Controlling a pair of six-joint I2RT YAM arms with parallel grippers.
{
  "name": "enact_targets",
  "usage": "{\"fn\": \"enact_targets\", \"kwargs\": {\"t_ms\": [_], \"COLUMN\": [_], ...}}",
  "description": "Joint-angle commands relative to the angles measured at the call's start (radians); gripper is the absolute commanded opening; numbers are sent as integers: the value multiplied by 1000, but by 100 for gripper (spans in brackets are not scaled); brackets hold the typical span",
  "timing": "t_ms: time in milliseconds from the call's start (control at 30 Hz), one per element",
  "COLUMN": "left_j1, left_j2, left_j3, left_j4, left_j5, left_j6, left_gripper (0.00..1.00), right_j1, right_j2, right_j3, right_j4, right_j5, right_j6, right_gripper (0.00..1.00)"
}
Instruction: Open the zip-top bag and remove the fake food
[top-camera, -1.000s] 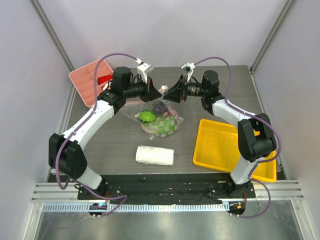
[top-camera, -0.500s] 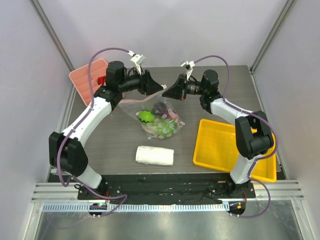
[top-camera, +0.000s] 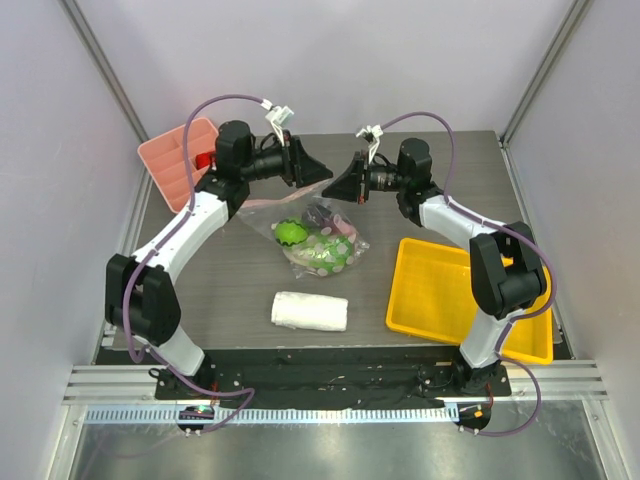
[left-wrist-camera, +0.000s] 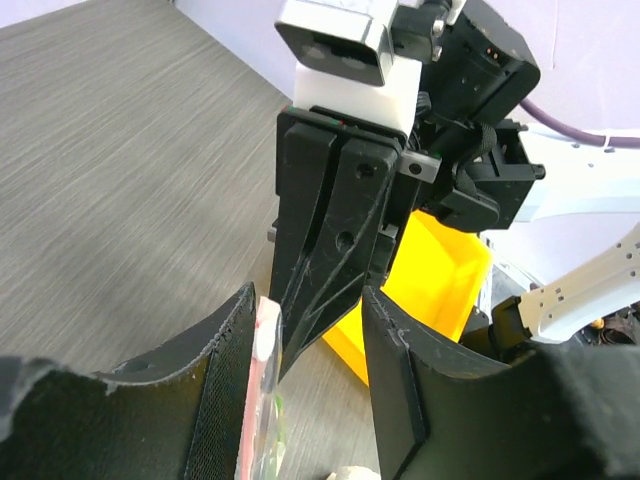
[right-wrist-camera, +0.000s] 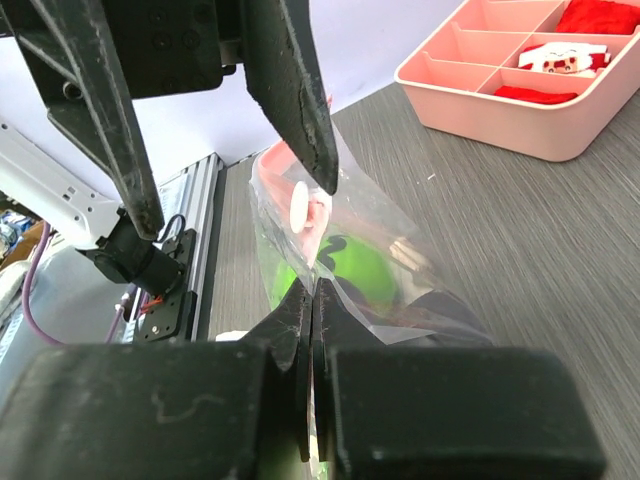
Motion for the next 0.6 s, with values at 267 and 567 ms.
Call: {"fn": "enact_targets", "kwargs": {"t_ms": [267, 567], "left_j1": [25, 25], "left_j2": [-17, 0], "left_j3": [15, 9], "left_j4": [-64, -53], "left_j5": [-51, 22], "left_j6": [66, 57], "left_gripper": [57, 53], "right_j1": [7, 8], "right_j2": [-59, -59], "right_j3": [28, 37], "right_j4": [-5, -17], "right_j5": [-4, -1], "right_j6": [-43, -44], "right_gripper": [1, 1]}}
